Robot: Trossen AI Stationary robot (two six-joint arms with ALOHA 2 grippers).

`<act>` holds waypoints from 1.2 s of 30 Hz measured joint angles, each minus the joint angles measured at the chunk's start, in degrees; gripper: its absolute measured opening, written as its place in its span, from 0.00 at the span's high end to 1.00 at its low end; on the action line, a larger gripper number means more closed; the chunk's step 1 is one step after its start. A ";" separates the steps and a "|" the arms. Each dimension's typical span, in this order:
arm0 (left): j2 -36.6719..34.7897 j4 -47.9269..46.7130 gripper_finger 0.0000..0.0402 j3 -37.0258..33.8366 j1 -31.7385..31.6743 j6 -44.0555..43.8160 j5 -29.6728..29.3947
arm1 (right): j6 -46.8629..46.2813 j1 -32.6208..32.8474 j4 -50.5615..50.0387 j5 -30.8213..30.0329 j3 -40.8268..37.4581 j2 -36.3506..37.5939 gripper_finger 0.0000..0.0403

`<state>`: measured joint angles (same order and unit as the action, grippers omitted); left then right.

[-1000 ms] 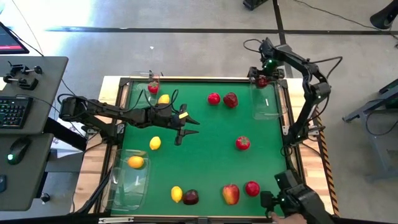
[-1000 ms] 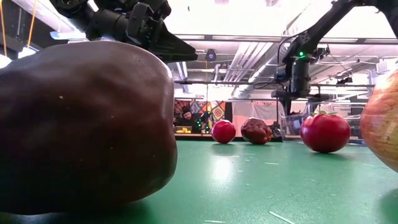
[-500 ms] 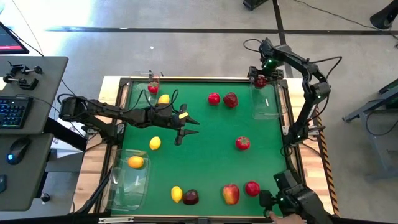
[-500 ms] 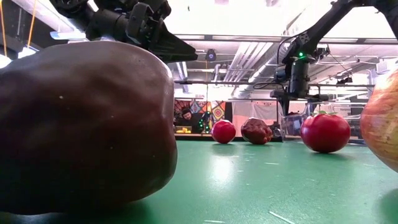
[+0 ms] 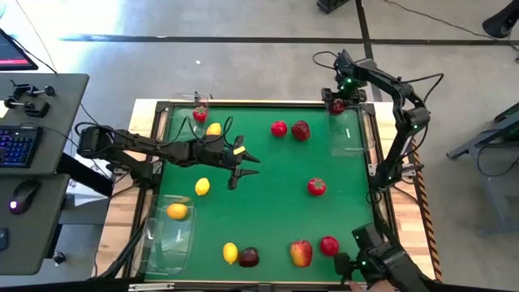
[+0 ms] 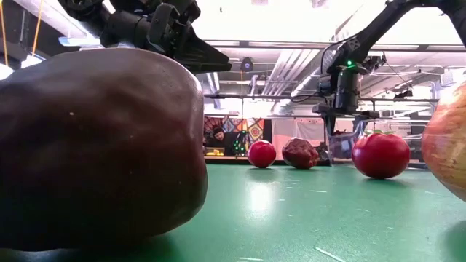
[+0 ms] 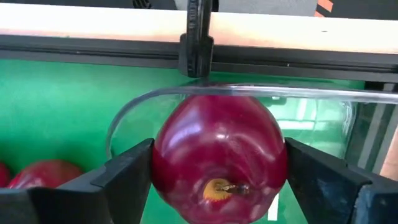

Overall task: Sort produce into baskets
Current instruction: Put the apple into the top right bin, then put the tomato into the top left bin

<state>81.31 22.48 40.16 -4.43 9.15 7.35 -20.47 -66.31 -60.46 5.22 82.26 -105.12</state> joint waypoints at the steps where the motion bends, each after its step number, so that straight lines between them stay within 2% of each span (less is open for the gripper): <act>1: 0.00 0.00 0.61 0.00 0.00 0.00 0.02 | -0.02 0.09 -0.24 0.57 0.00 0.00 0.20; 8: 0.01 0.00 0.61 0.00 0.00 0.00 0.01 | 3.11 0.20 -0.84 3.08 0.00 0.00 0.20; 14: -0.01 0.02 0.61 0.00 0.00 0.00 0.01 | 2.96 0.52 -1.42 -3.59 0.00 0.02 0.19; 18: -0.01 0.02 0.61 0.00 0.00 0.00 0.02 | 2.73 0.75 -1.36 -5.67 0.00 0.02 0.13; 24: -0.01 -0.05 0.61 0.00 0.00 0.00 0.00 | 2.97 0.73 -1.45 -4.70 0.00 0.04 0.02; 36: 0.01 -0.13 0.61 0.00 0.00 0.00 0.00 | 4.53 0.48 -2.88 -3.09 1.28 0.07 0.01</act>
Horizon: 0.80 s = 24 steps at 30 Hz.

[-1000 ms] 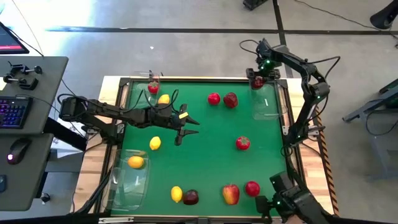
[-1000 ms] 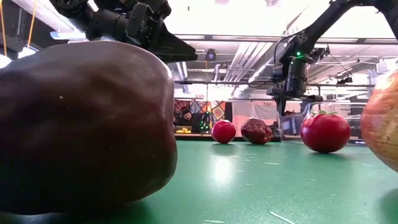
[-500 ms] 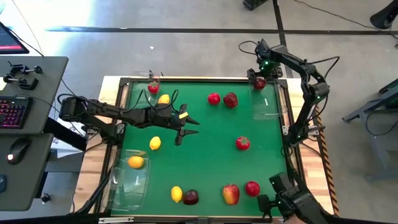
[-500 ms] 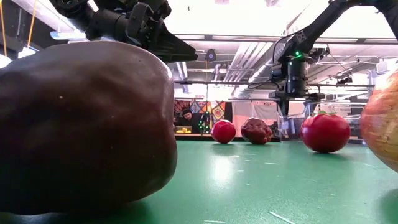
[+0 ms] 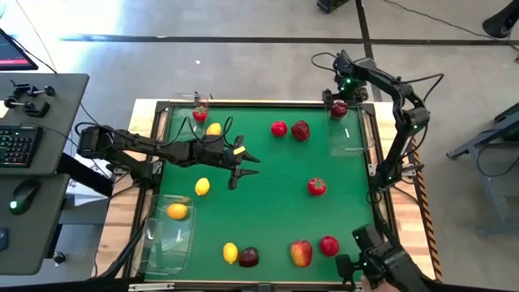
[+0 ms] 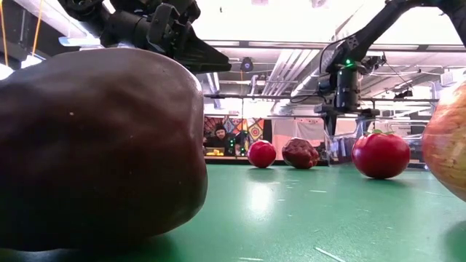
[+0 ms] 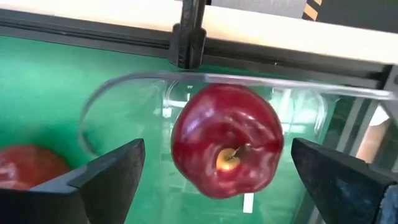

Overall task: Sort produce into baskets
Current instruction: Put the tomato into the top left bin

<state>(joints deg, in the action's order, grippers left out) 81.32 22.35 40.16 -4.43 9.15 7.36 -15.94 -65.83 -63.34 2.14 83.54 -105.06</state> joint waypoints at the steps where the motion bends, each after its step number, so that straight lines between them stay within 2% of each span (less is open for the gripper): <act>1: -0.01 0.00 0.61 0.00 0.00 0.00 0.01 | 0.30 -0.15 -0.63 0.04 0.82 0.00 0.01; 10: -0.02 0.00 0.61 0.00 0.00 0.00 0.00 | 1.01 1.25 -5.82 0.52 9.68 1.04 0.01; 15: -0.01 -1.16 0.61 0.00 0.00 -0.09 0.00 | 3.51 3.55 -5.54 0.48 10.85 3.54 0.01; 19: 0.00 -1.73 0.61 0.00 0.00 -0.07 0.00 | 4.43 6.18 -0.25 0.15 7.82 7.45 0.01; 24: -0.02 -1.75 0.61 0.00 0.00 -0.04 -0.02 | 4.66 10.83 12.32 1.04 -2.17 15.21 0.01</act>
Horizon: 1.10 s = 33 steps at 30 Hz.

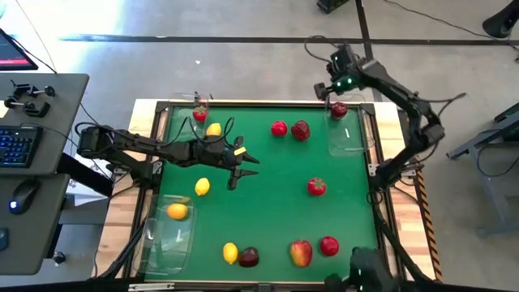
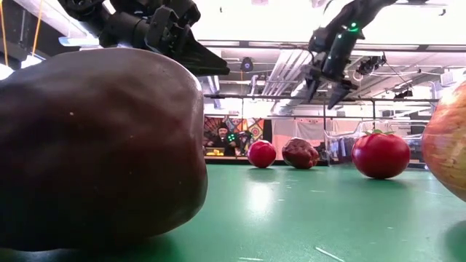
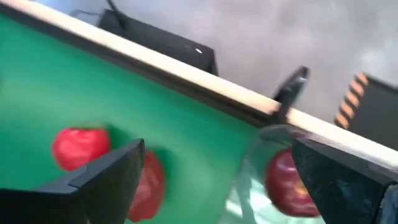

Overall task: Sort produce into baskets
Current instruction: Put the tomato into the top left bin

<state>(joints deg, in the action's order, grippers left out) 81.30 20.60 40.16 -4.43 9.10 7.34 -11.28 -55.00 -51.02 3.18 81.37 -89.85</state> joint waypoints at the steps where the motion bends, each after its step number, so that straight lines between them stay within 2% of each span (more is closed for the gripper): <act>1: 0.00 0.00 0.61 0.00 0.00 0.02 0.00 | 0.01 1.16 2.20 -0.07 -2.46 1.84 0.01; 9: 0.00 0.02 0.61 0.00 -0.02 0.04 0.00 | -1.67 11.81 22.17 -1.46 -22.88 18.50 0.01; 18: 0.01 0.13 0.61 0.00 -0.07 0.07 -0.41 | -1.19 25.29 42.43 -1.18 -40.36 32.79 0.01; 25: 0.02 0.17 0.61 0.00 -0.07 -0.04 -0.42 | -5.29 31.81 52.37 3.39 -47.66 35.06 0.01; 28: 0.01 0.22 0.61 0.00 -0.07 -0.03 -0.44 | -8.98 33.38 56.06 3.52 -48.55 33.87 0.01; 33: 0.00 0.22 0.61 0.00 -0.07 0.06 -0.44 | -17.35 35.93 60.80 8.73 -48.55 32.95 0.01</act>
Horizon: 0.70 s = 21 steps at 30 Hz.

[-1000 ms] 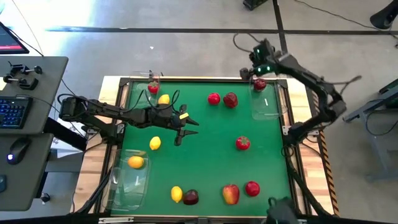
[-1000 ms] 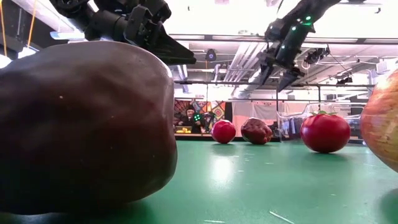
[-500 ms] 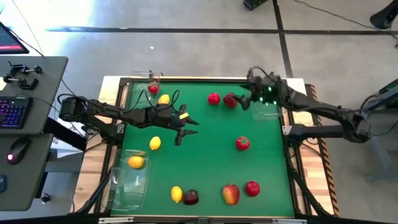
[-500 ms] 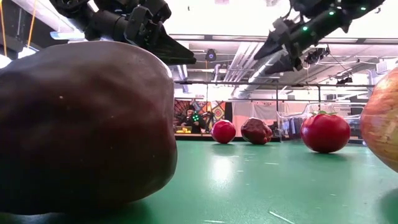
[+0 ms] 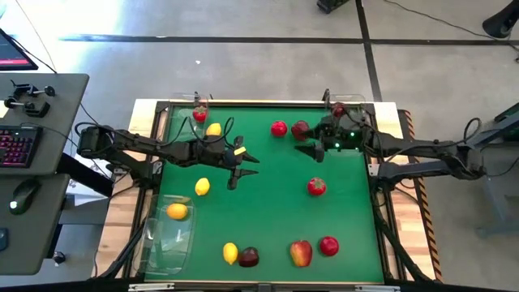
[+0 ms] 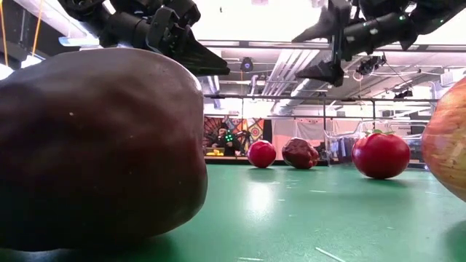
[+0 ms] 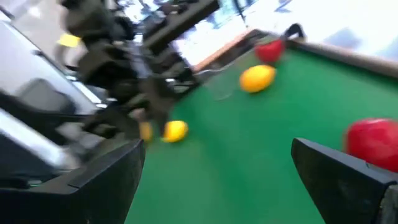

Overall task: Sort produce into baskets
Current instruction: Put the tomato into the top left bin

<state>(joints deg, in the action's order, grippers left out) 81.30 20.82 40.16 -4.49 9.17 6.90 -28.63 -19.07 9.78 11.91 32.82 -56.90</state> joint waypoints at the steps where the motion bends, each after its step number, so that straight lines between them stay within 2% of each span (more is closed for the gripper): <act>1: 0.00 -0.02 0.61 0.00 0.00 0.00 0.00 | -1.64 0.45 0.41 0.67 0.00 0.00 0.01; 5: 0.00 -0.02 0.61 0.00 0.00 0.55 -0.02 | -6.03 1.68 1.71 -0.23 0.02 0.00 0.01; 13: 0.02 -0.02 0.61 0.00 0.00 0.96 -0.03 | -8.54 3.21 0.25 -13.91 0.07 -0.22 0.01; 17: 0.02 -0.02 0.61 0.00 0.00 1.55 -0.06 | -17.57 3.25 3.27 -16.38 0.08 -0.25 0.01; 21: 0.01 -0.02 0.61 0.00 0.00 1.55 -0.64 | -14.16 3.49 4.90 -17.50 0.11 -0.24 0.01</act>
<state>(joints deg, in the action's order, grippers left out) 81.31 20.80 40.16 -4.49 10.72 6.25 -42.80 -15.57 14.67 -5.59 32.93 -57.14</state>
